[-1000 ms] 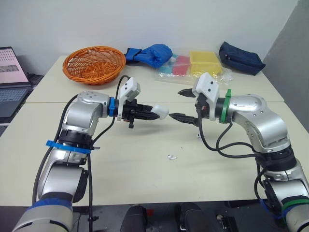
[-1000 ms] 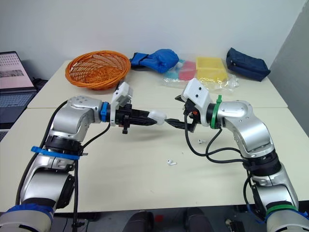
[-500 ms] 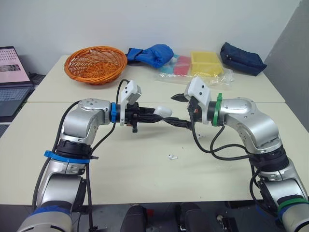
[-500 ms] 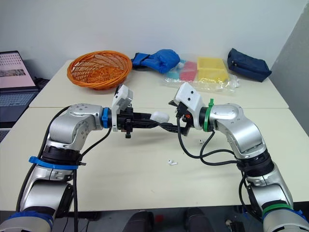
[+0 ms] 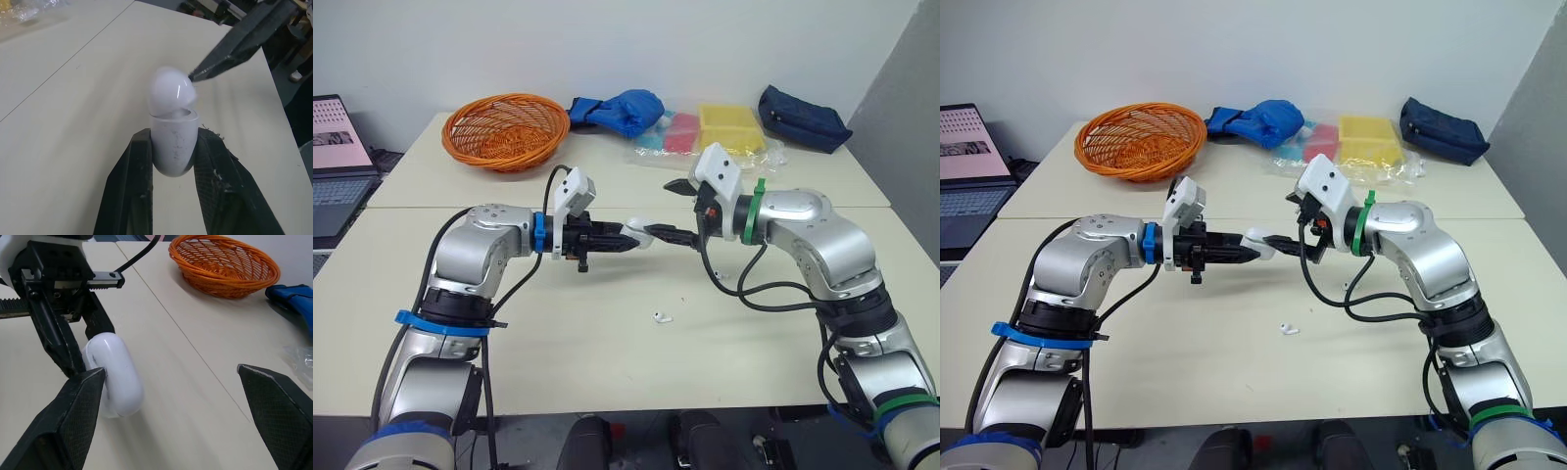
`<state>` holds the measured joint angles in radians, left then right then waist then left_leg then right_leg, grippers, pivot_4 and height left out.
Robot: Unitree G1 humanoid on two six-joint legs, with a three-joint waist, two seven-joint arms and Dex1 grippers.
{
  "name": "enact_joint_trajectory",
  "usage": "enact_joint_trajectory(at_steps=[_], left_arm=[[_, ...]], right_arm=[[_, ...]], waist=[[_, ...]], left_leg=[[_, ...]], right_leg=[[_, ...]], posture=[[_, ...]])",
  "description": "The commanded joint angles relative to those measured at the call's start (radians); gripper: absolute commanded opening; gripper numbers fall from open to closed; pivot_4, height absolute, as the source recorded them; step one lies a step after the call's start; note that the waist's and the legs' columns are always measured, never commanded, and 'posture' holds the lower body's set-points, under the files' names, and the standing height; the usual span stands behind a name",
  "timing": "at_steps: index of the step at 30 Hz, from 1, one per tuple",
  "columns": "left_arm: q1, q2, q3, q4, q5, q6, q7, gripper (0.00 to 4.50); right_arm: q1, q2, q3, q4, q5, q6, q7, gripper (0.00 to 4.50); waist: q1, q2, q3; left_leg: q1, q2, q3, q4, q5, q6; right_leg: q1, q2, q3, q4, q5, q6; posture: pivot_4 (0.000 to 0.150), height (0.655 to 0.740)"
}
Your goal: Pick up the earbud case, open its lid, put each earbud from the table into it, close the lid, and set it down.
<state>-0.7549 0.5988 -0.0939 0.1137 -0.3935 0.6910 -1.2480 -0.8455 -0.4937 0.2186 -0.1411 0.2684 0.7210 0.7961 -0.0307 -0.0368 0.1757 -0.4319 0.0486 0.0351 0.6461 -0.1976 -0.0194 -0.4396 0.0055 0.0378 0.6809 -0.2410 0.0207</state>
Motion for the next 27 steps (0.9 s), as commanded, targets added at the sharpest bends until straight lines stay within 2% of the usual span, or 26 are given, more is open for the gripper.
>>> enact_joint_trajectory(at_steps=[1, 10, 19, 23, 27], left_arm=[[-0.017, 0.004, -0.001, -0.033, -0.022, -0.019, -0.016, 0.78], [-0.024, 0.004, -0.003, -0.024, -0.022, -0.028, -0.016, 0.78], [0.006, 0.005, 0.015, -0.018, -0.012, -0.065, 0.012, 0.78], [0.026, -0.038, 0.083, -0.018, -0.011, -0.160, 0.115, 0.78], [0.053, -0.103, 0.174, -0.040, -0.030, -0.235, 0.238, 0.78]], right_arm=[[-0.015, -0.012, -0.022, -0.020, 0.001, -0.006, 0.004, 4.48], [-0.042, -0.024, -0.045, 0.034, -0.028, -0.030, -0.011, 4.48], [-0.025, -0.060, -0.112, -0.028, 0.099, 0.089, 0.058, 4.48], [0.047, -0.165, -0.130, -0.049, 0.162, 0.142, 0.158, 4.48], [0.192, -0.275, -0.070, -0.101, 0.174, 0.106, 0.274, 4.48]], waist=[[0.000, 0.000, 0.000], [0.000, 0.000, 0.000], [0.000, 0.000, 0.000], [0.004, 0.000, 0.000], [0.006, 0.000, 0.000]], left_leg=[[0.000, 0.000, 0.000, 0.000, 0.000, 0.000], [0.000, 0.000, 0.000, 0.000, 0.000, 0.000], [0.000, 0.000, 0.000, -0.001, 0.000, 0.000], [0.000, 0.000, 0.000, -0.001, 0.000, 0.000], [0.000, -0.001, 0.000, 0.000, 0.000, 0.000]], right_leg=[[0.000, 0.000, 0.000, 0.000, 0.000, 0.000], [0.000, 0.000, 0.000, 0.000, 0.000, 0.000], [0.000, 0.000, 0.000, -0.001, 0.000, 0.000], [0.000, 0.000, 0.000, -0.001, 0.000, 0.000], [0.001, -0.002, 0.000, -0.002, 0.000, 0.000]], posture=[[0.150, 0.7400], [0.150, 0.7400], [0.150, 0.7400], [0.150, 0.7400], [0.150, 0.7400]])
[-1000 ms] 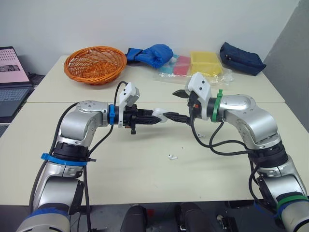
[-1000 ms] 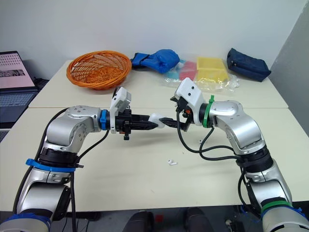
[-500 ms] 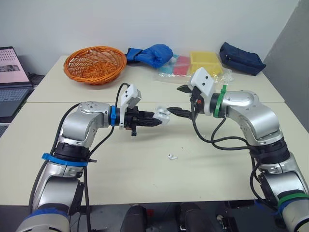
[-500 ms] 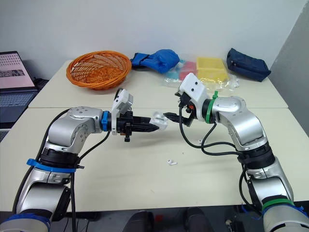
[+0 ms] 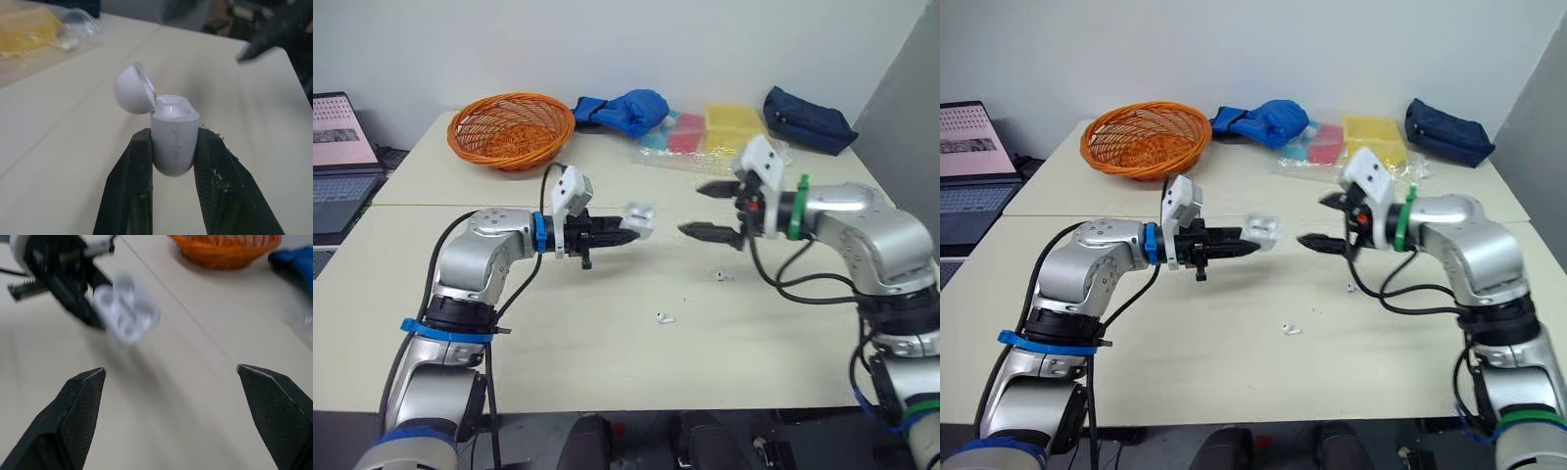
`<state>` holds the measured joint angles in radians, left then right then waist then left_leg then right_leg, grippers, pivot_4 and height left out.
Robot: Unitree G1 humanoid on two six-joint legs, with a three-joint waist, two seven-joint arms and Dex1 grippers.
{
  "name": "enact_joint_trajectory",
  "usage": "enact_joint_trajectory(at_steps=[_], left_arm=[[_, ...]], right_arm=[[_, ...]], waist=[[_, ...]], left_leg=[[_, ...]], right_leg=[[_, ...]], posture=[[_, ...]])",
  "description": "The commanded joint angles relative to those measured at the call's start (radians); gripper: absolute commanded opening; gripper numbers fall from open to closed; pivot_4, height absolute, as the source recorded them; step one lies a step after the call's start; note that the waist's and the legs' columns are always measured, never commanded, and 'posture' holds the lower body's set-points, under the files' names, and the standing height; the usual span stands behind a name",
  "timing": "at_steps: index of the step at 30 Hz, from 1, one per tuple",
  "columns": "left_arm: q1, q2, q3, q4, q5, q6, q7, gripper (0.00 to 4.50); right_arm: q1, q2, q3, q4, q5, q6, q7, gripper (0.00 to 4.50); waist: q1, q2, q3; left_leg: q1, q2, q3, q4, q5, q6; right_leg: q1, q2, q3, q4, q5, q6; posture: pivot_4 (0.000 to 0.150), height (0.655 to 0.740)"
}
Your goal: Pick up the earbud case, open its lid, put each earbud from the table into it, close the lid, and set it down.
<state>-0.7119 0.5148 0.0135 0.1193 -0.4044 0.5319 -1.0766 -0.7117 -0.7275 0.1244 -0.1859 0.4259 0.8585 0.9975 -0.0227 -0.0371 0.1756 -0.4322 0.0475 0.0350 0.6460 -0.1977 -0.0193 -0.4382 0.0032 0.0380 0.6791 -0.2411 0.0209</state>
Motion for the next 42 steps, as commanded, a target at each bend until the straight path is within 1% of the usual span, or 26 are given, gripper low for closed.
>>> enact_joint_trajectory(at_steps=[1, 5, 9, 12, 17, 20, 24, 31, 36, 42], left_arm=[[0.019, -0.024, 0.069, -0.053, -0.013, -0.093, 0.078, 0.78], [0.073, -0.072, 0.108, -0.096, -0.013, -0.164, 0.180, 0.78], [0.122, -0.089, 0.102, -0.150, -0.010, -0.181, 0.236, 0.78], [0.172, -0.103, 0.089, -0.203, -0.021, -0.175, 0.268, 0.78], [0.178, -0.121, 0.093, -0.222, -0.022, -0.202, 0.304, 0.78], [0.182, -0.124, 0.091, -0.224, -0.029, -0.202, 0.310, 0.78], [0.176, -0.131, 0.093, -0.213, -0.023, -0.222, 0.323, 0.78], [0.188, -0.133, 0.084, -0.227, -0.026, -0.228, 0.332, 0.78], [0.194, -0.130, 0.080, -0.236, -0.026, -0.233, 0.330, 0.78], [0.197, -0.123, 0.083, -0.232, -0.021, -0.240, 0.334, 0.78]], right_arm=[[0.078, -0.051, 0.031, -0.062, 0.014, -0.044, 0.083, 4.48], [0.151, -0.024, 0.084, 0.002, -0.083, -0.190, 0.050, 4.48], [0.193, -0.043, 0.107, 0.043, -0.143, -0.288, 0.071, 4.48], [0.191, -0.057, 0.113, 0.075, -0.175, -0.322, 0.083, 4.48], [0.163, -0.039, 0.108, 0.083, -0.191, -0.367, 0.081, 4.48], [0.185, -0.019, 0.141, 0.024, -0.161, -0.330, 0.104, 4.48], [0.210, 0.047, 0.210, 0.015, -0.191, -0.342, 0.085, 4.48], [0.212, 0.136, 0.280, -0.019, -0.219, -0.321, 0.057, 4.48], [0.207, 0.190, 0.325, 0.036, -0.269, -0.339, 0.027, 4.48], [0.204, 0.233, 0.340, 0.090, -0.308, -0.364, 0.019, 4.48]], waist=[[-0.004, 0.000, 0.000], [-0.014, 0.000, 0.000], [-0.009, 0.000, 0.000], [-0.009, 0.000, 0.000], [-0.009, 0.000, 0.000], [-0.009, 0.000, 0.000], [-0.009, 0.000, 0.000], [-0.008, 0.000, 0.000], [-0.008, 0.000, 0.000], [-0.008, 0.000, 0.000]], left_leg=[[0.000, 0.000, 0.000, 0.000, 0.000, 0.000], [0.002, 0.000, 0.000, 0.000, 0.000, 0.000], [0.002, 0.000, 0.000, 0.000, 0.000, 0.000], [0.002, 0.000, 0.001, 0.000, 0.000, 0.000], [0.002, 0.000, 0.001, 0.000, 0.000, 0.000], [0.003, 0.000, 0.000, 0.000, 0.000, 0.000], [0.003, 0.000, 0.000, 0.000, 0.000, 0.000], [0.003, 0.000, 0.001, 0.001, 0.000, 0.000], [0.003, 0.000, 0.000, 0.000, 0.000, 0.000], [0.003, 0.000, 0.000, 0.001, 0.000, 0.000]], right_leg=[[0.000, 0.000, 0.000, 0.000, 0.000, 0.000], [0.000, 0.001, 0.002, 0.001, 0.000, 0.001], [0.001, 0.002, 0.002, 0.001, 0.001, 0.001], [0.001, 0.001, 0.002, 0.001, 0.001, 0.001], [0.001, 0.001, 0.002, 0.001, 0.001, 0.001], [0.001, 0.002, 0.001, 0.001, 0.001, 0.001], [0.001, 0.002, 0.001, 0.001, 0.001, 0.001], [0.002, 0.002, 0.001, 0.001, 0.001, 0.002], [0.002, 0.002, 0.001, 0.001, 0.001, 0.002], [0.002, 0.002, 0.001, 0.001, 0.001, 0.002]], posture=[[0.150, 0.7400], [0.150, 0.7400], [0.150, 0.7400], [0.150, 0.7400], [0.150, 0.7400], [0.150, 0.7400], [0.150, 0.7400], [0.150, 0.7400], [0.150, 0.7400], [0.150, 0.7400]])
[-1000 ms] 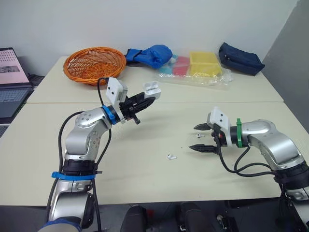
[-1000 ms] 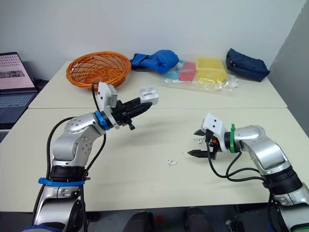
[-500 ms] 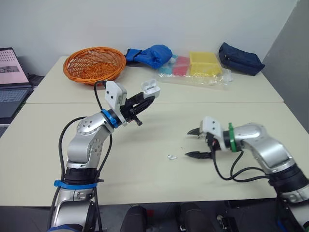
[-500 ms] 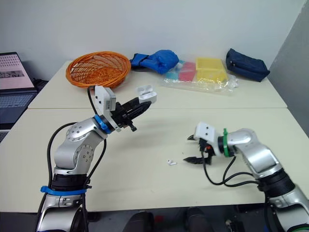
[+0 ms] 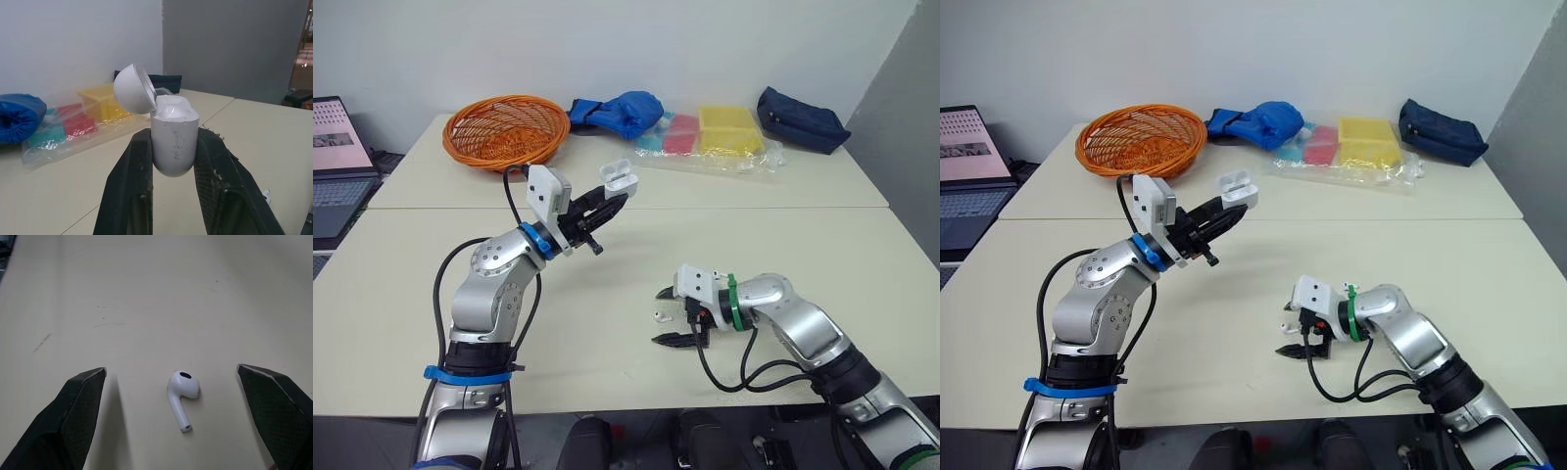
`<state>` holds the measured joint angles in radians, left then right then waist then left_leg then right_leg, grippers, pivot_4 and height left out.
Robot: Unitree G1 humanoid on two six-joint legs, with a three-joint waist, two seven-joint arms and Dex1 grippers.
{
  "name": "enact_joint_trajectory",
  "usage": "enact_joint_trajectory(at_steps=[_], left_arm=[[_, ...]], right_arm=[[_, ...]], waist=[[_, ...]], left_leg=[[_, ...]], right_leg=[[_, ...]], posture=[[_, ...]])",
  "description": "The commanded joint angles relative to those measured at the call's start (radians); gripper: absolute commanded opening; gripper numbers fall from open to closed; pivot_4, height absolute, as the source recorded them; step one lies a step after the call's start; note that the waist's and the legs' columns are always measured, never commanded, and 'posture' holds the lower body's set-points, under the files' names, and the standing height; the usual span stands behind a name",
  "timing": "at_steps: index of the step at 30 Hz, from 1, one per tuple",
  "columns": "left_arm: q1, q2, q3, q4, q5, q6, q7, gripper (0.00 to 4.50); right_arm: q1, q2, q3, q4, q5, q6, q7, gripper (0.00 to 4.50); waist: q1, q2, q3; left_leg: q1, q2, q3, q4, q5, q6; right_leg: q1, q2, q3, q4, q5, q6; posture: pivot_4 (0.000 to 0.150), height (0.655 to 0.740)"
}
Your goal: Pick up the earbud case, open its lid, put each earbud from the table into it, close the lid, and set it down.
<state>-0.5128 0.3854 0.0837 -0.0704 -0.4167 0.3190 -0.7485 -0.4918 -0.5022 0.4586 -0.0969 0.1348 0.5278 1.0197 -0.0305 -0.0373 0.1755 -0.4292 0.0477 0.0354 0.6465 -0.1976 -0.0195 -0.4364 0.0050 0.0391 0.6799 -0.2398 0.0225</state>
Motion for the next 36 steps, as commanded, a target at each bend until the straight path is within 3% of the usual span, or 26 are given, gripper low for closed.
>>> enact_joint_trajectory(at_steps=[1, 3, 9, 13, 20, 26, 36], left_arm=[[-0.001, 0.007, 0.013, -0.042, -0.008, -0.028, 0.007, 0.78], [0.002, 0.009, 0.015, -0.044, -0.008, -0.028, 0.008, 0.78], [0.008, 0.013, 0.013, -0.044, -0.007, -0.033, 0.009, 0.78], [0.006, 0.019, 0.004, -0.039, -0.004, -0.038, -0.005, 0.78], [0.004, 0.012, -0.004, -0.027, -0.002, -0.050, -0.006, 0.78], [0.004, -0.005, -0.017, 0.004, 0.006, -0.078, -0.011, 0.78], [0.024, 0.000, -0.019, -0.009, -0.003, -0.082, -0.013, 0.78]], right_arm=[[-0.016, 0.005, 0.011, 0.021, -0.033, -0.047, -0.004, 4.32], [-0.015, 0.001, 0.022, 0.054, -0.062, -0.075, -0.006, 3.95], [-0.013, 0.027, 0.023, 0.100, -0.087, -0.108, -0.018, 1.86], [-0.012, 0.017, 0.036, 0.094, -0.110, -0.125, -0.007, 0.46], [0.029, -0.056, -0.023, 0.023, -0.075, -0.080, 0.016, 0.42], [0.161, -0.400, -0.271, -0.182, 0.057, -0.036, 0.169, 0.42], [0.251, -0.675, -0.315, 0.021, -0.045, -0.213, 0.279, 0.42]], waist=[[0.000, 0.000, 0.000], [0.000, 0.000, 0.000], [0.000, 0.000, 0.000], [-0.001, 0.000, 0.000], [0.003, 0.000, 0.000], [0.026, 0.000, 0.001], [0.019, 0.001, 0.001]], left_leg=[[0.000, 0.000, 0.000, 0.000, 0.000, 0.000], [0.000, 0.000, 0.000, 0.000, 0.000, 0.000], [0.002, 0.000, 0.000, 0.000, 0.000, 0.000], [0.013, 0.000, 0.000, -0.001, 0.000, 0.000], [0.015, -0.001, 0.000, -0.001, 0.000, 0.000], [0.011, -0.003, 0.002, -0.002, 0.000, -0.001], [0.011, -0.001, 0.004, -0.005, -0.001, -0.001]], right_leg=[[0.000, 0.000, 0.000, 0.000, 0.000, 0.000], [0.000, 0.000, 0.000, 0.000, 0.000, 0.000], [0.002, 0.000, 0.000, 0.000, 0.000, 0.000], [0.013, 0.000, 0.000, -0.001, -0.001, -0.002], [0.015, -0.001, 0.001, -0.002, -0.003, -0.007], [0.015, -0.007, 0.000, -0.007, -0.004, -0.001], [0.016, -0.004, 0.001, -0.016, -0.002, -0.003]], posture=[[0.150, 0.7400], [0.150, 0.7400], [0.150, 0.7400], [0.150, 0.7400], [0.150, 0.7400], [0.150, 0.7400], [0.150, 0.7400]])
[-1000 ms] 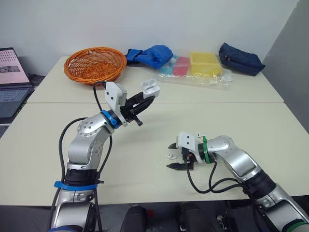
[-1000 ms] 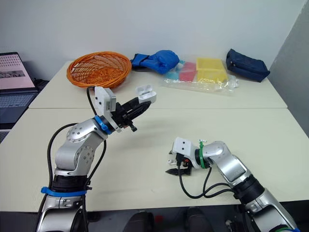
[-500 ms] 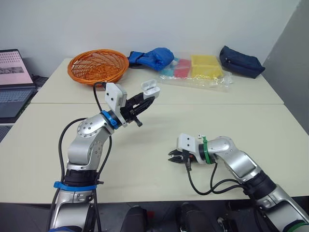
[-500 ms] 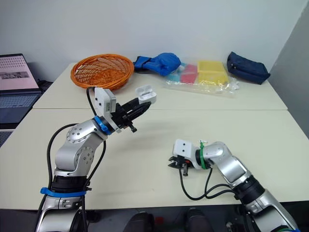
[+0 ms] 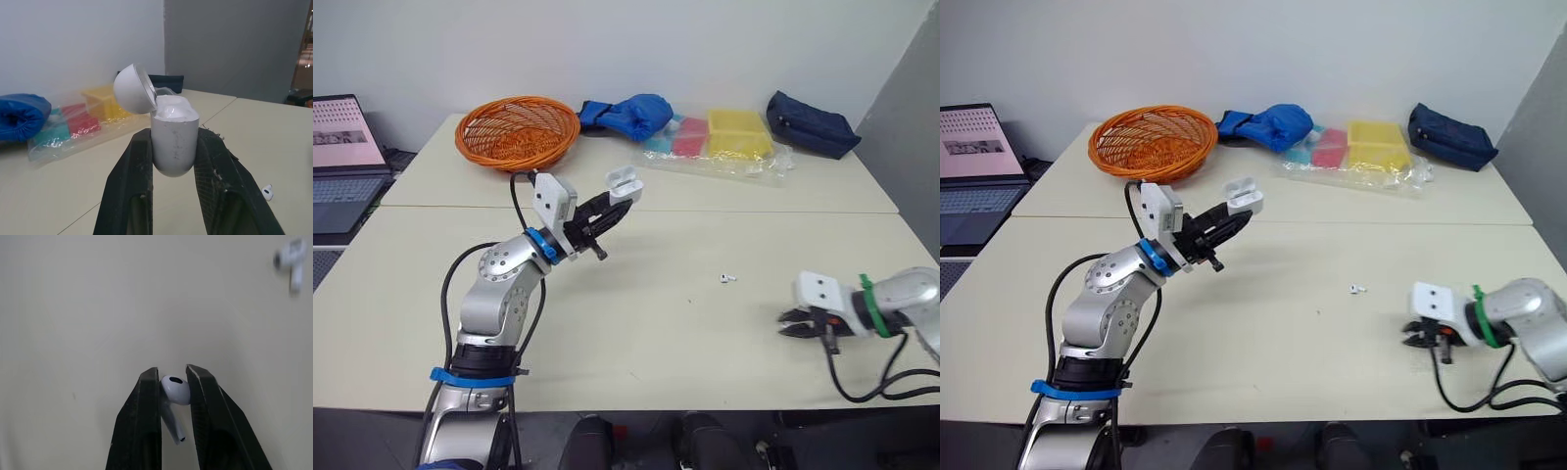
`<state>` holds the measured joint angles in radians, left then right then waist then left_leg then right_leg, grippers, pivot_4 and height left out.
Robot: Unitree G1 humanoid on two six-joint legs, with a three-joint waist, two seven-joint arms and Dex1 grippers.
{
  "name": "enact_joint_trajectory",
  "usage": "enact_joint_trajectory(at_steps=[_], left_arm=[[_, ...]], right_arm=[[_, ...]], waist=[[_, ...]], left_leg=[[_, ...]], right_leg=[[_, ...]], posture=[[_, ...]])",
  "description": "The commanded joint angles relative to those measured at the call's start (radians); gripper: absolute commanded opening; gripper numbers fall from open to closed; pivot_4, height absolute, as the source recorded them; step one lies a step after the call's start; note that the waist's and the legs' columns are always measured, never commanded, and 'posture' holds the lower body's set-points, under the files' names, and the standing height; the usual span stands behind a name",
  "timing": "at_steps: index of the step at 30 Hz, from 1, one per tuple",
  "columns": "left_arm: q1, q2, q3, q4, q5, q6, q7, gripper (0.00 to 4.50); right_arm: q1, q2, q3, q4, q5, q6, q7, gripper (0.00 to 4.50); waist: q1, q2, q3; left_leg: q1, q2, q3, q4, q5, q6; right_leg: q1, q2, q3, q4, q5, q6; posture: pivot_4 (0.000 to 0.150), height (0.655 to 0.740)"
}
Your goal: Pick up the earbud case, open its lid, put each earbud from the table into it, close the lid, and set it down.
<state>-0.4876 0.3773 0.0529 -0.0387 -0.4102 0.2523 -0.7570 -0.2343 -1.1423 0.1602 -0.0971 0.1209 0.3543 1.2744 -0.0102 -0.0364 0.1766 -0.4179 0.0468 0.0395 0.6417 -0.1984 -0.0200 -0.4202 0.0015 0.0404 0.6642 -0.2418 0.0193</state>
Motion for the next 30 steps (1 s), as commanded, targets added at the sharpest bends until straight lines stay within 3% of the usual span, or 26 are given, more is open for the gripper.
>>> enact_joint_trajectory(at_steps=[1, 12, 30], left_arm=[[0.000, 0.009, 0.012, -0.043, -0.010, -0.014, -0.003, 0.78], [0.028, 0.016, 0.010, -0.094, -0.012, 0.010, 0.015, 0.78], [0.012, 0.024, 0.001, -0.097, -0.013, 0.036, 0.010, 0.78]], right_arm=[[-0.010, -0.042, -0.015, 0.034, -0.038, -0.046, 0.026, 0.42], [-0.083, -0.072, 0.060, 0.195, -0.155, -0.087, 0.092, 0.42], [-0.070, -0.061, 0.062, 0.284, -0.216, -0.153, 0.086, 0.42]], waist=[[-0.003, 0.000, 0.000], [-0.014, 0.000, 0.000], [-0.015, -0.001, -0.001]], left_leg=[[0.000, 0.000, 0.000, 0.000, 0.000, 0.000], [0.000, 0.000, 0.000, 0.000, 0.000, 0.000], [0.001, -0.002, 0.000, 0.003, 0.000, 0.000]], right_leg=[[0.000, 0.000, 0.000, 0.000, 0.000, 0.000], [0.000, 0.000, 0.000, 0.000, 0.000, 0.001], [0.003, -0.002, 0.000, -0.001, 0.001, 0.002]], posture=[[0.150, 0.7400], [0.150, 0.7400], [0.150, 0.7400]])
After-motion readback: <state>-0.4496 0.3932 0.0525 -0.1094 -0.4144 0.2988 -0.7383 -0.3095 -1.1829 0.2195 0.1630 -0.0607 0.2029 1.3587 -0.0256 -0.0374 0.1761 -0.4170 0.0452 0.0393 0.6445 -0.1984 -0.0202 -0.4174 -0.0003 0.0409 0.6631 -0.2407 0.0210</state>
